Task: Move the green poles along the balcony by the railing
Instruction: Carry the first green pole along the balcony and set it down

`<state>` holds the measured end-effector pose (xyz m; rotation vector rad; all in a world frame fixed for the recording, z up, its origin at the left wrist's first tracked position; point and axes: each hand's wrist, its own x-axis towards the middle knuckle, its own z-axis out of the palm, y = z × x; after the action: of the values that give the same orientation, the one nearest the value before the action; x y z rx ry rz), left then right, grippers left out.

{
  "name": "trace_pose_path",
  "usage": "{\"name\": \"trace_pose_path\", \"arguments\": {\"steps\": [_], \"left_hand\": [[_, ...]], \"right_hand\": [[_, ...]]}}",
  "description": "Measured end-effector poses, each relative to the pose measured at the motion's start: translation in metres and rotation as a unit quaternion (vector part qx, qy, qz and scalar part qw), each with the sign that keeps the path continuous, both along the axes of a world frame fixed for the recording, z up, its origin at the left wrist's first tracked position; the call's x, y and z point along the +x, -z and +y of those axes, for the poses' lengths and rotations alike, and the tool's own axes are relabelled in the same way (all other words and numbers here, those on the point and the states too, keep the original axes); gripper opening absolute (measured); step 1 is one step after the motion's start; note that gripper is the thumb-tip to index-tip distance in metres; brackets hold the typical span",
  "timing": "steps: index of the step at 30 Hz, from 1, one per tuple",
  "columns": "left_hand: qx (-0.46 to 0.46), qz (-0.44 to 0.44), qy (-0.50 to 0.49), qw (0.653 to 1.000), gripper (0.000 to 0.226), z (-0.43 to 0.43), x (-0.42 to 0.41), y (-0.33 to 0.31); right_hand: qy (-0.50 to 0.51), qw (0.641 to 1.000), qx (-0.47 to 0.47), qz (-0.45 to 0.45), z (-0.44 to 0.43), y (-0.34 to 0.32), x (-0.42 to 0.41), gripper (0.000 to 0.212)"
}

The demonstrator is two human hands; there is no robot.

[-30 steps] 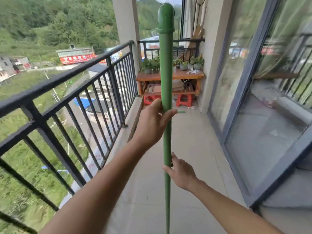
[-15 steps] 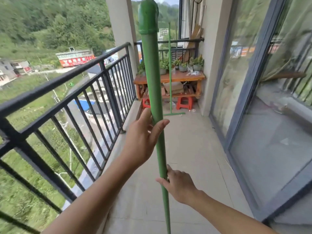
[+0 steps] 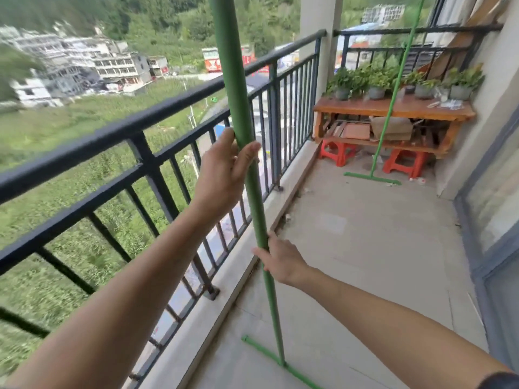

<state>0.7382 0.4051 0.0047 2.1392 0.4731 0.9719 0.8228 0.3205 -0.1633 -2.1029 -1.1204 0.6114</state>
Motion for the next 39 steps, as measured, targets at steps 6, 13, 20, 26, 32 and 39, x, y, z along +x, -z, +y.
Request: {"name": "trace_pose_path", "arguments": {"steps": [6, 13, 20, 26, 32, 39], "left_hand": [[-0.008, 0.026, -0.003, 1.0, 0.027, 0.084, -0.015, -0.007], [-0.009, 0.013, 0.021, 1.0, 0.028, 0.167, -0.027, -0.012], [0.013, -0.002, 0.071, 0.997, 0.03, 0.147, -0.025, 0.004], [0.004, -0.036, 0.033, 0.999, 0.025, 0.101, -0.016, 0.029], [-0.107, 0.047, -0.055, 0.992, 0.023, 0.068, -0.015, 0.089], [-0.293, 0.179, -0.127, 0.93, 0.027, -0.027, -0.019, 0.193]], "right_hand": [[0.054, 0.998, 0.005, 0.028, 0.095, 0.003, -0.022, 0.023], [0.096, 0.995, 0.005, 0.03, 0.164, -0.007, -0.044, 0.027], [0.113, 0.993, -0.01, 0.031, 0.137, 0.004, -0.041, 0.023], [0.09, 0.987, -0.008, 0.131, 0.078, 0.016, -0.022, 0.027], [0.15, 0.97, -0.036, 0.188, -0.065, 0.046, 0.033, 0.025], [0.274, 0.934, -0.02, 0.23, -0.252, 0.076, 0.106, 0.014]]}}
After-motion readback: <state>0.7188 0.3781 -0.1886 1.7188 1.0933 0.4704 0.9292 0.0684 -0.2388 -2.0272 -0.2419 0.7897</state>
